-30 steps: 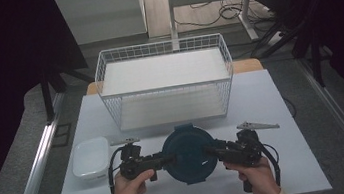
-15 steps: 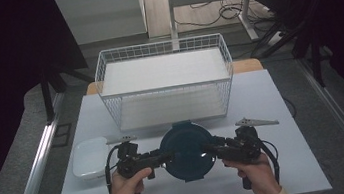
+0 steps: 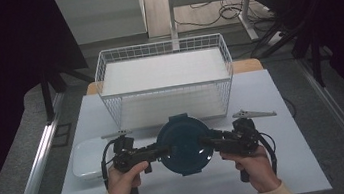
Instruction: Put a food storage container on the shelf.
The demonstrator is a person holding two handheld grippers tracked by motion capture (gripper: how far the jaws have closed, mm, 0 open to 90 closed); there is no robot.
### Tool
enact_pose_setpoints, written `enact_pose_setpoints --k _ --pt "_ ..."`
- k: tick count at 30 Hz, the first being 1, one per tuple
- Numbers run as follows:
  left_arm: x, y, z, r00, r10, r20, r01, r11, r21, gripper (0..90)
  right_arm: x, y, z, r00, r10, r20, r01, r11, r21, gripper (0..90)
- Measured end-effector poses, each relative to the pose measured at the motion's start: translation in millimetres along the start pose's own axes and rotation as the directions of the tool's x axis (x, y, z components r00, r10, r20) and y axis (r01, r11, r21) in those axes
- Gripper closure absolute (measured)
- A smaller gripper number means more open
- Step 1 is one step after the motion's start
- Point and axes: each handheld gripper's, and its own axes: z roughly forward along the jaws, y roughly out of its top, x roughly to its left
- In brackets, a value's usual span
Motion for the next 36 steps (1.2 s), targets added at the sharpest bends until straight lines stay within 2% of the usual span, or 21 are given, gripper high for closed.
enact_pose_setpoints --k 19,36 --pt "-15.3 39.3 -11.5 0.9993 0.038 0.002 -0.038 0.9992 -0.016 42.2 13.2 40.0 -6.9 0.9996 -0.026 0.004 0.026 0.9993 -0.027 38.4" --pt "-22.7 70.0 -17.7 0.9991 0.042 0.006 -0.042 0.999 -0.013 42.1 19.4 71.2 -8.5 0.9995 -0.032 0.007 0.032 0.9991 -0.029 38.5"
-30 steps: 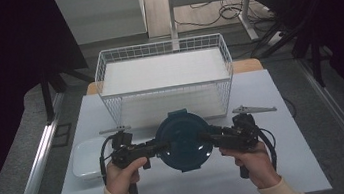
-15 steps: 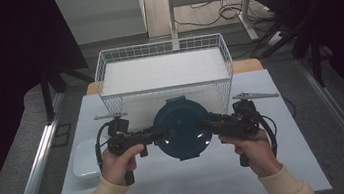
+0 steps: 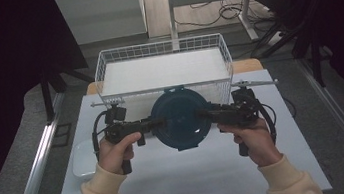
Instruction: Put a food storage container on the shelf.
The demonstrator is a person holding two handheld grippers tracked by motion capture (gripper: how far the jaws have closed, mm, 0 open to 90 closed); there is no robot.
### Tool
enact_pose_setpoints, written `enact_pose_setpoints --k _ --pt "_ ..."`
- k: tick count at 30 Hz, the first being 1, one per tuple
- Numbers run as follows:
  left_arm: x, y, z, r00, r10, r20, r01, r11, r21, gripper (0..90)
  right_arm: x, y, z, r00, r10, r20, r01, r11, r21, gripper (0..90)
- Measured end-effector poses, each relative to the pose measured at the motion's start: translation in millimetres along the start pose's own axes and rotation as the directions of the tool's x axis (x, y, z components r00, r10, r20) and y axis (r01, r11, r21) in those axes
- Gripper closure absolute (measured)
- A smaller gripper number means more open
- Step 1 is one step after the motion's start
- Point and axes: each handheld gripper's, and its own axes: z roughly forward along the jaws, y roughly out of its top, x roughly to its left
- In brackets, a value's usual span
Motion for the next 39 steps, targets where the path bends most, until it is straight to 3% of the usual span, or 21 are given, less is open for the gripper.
enact_pose_setpoints --k 18,33,39 --pt "-12.4 29.0 -7.0 0.9997 0.017 -0.016 -0.017 0.9997 -0.017 41.8 5.4 30.4 -3.0 0.9999 -0.012 -0.008 0.012 0.9999 -0.007 38.4" --pt "-15.0 54.0 -11.8 0.9994 0.025 -0.024 -0.026 0.9993 -0.027 41.5 8.0 57.8 0.5 0.9996 -0.024 -0.012 0.024 0.9997 -0.002 38.4" --pt "-9.9 62.9 -10.8 0.9997 0.009 -0.021 -0.01 0.9997 -0.023 41.5 5.2 66.7 5.1 0.9996 -0.027 -0.012 0.027 0.9996 0.004 38.4"
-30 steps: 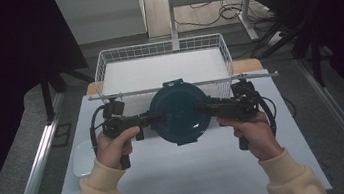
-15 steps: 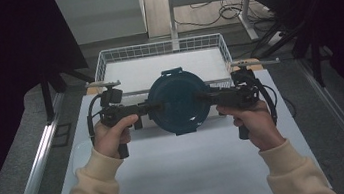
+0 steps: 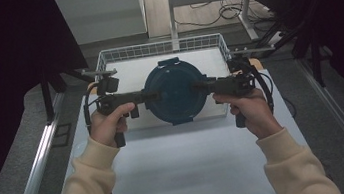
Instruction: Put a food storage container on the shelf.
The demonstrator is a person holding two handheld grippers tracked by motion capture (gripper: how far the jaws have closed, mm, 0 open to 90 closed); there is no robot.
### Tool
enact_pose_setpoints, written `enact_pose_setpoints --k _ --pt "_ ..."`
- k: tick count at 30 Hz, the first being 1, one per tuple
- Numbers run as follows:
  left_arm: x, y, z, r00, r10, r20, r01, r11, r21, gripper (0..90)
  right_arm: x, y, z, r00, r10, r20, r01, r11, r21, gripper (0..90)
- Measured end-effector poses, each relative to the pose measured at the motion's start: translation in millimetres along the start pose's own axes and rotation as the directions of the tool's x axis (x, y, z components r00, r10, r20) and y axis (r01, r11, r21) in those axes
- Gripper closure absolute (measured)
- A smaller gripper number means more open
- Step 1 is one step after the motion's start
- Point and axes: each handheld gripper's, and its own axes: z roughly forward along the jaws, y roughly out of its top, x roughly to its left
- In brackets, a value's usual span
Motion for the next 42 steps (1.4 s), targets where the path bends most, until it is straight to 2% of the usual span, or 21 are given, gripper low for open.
enact_pose_setpoints --k 10,17,24,33,42 --pt "5.1 14.7 5.6 1.0 0.002 -0.003 -0.002 1.0 0.006 41.5 -9.5 12.3 6.2 1.0 0.005 -0.003 -0.005 1.0 0.0 38.4" --pt "6.7 26.9 5.7 1.0 0.008 -0.001 -0.008 1.0 0.006 41.4 -10.8 22.6 7.7 1.0 0.002 -0.002 -0.002 1.0 -0.008 38.4" --pt "12.5 41.3 8.1 1.0 -0.001 0.0 0.001 1.0 0.01 41.0 -13.6 32.6 12.7 1.0 0.003 0.002 -0.003 0.9999 -0.013 38.5" --pt "22.6 56.9 15.3 0.9999 -0.015 -0.004 0.015 0.9997 0.02 40.5 -24.0 43.3 21.7 0.9997 0.024 0.01 -0.024 0.9997 -0.007 38.5" --pt "26.6 63.8 13.8 0.9996 -0.026 -0.003 0.026 0.9996 0.011 40.5 -24.7 52.8 27.6 0.9998 0.018 0.011 -0.018 0.9998 0.001 38.4"
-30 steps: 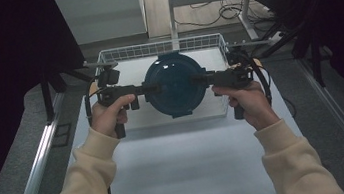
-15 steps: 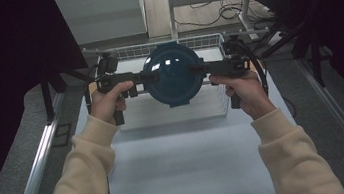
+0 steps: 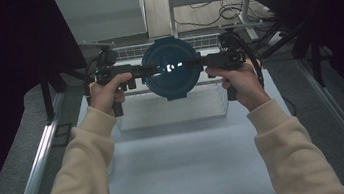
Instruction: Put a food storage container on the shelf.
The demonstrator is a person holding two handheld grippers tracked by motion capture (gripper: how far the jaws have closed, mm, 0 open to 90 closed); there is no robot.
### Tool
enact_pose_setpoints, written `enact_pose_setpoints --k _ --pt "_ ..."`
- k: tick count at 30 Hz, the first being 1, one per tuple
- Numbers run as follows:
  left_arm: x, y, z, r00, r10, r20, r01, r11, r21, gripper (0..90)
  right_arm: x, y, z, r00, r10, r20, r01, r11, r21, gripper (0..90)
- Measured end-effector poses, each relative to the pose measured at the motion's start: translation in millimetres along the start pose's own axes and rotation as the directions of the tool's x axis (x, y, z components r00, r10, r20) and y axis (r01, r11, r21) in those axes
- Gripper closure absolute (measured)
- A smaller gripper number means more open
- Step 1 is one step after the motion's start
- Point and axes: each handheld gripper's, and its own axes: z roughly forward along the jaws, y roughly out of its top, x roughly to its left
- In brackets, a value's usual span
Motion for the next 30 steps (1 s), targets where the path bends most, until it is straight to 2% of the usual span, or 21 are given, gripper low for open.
enact_pose_setpoints --k 5,10,15,21,23,27,30 --pt "5.2 7.7 1.3 1.0 -0.005 0.0 0.005 1.0 0.007 40.5 -3.1 6.3 4.4 0.9999 0.01 -0.002 -0.01 0.9999 0.005 38.5" --pt "14.1 12.8 5.5 0.9993 -0.037 0.008 0.037 0.9993 0.009 40.4 -7.7 12.5 11.1 0.9996 0.027 0.009 -0.027 0.9994 0.021 38.4" --pt "21.1 20.1 8.6 0.9987 -0.05 0.002 0.05 0.9986 0.017 40.5 -14.8 19.6 19.0 0.9987 0.05 0.007 -0.05 0.9982 0.034 38.4" --pt "29.3 24.6 11.2 0.9981 -0.062 0.002 0.062 0.9978 0.023 40.4 -20.0 23.0 26.3 0.998 0.062 0.009 -0.063 0.9972 0.041 38.4" --pt "32.8 25.0 12.0 0.9982 -0.059 -0.01 0.059 0.9977 0.032 40.4 -22.3 22.6 29.7 0.9975 0.071 0.005 -0.071 0.9965 0.044 38.4" --pt "39.8 25.2 17.1 0.9966 -0.078 -0.025 0.079 0.996 0.041 40.4 -32.1 21.1 38.7 0.9951 0.099 -0.006 -0.098 0.9929 0.068 38.4" --pt "46.7 26.7 20.8 0.9926 -0.12 -0.02 0.12 0.9923 0.028 40.4 -38.8 21.9 45.4 0.9908 0.136 -0.001 -0.135 0.9884 0.07 38.0"
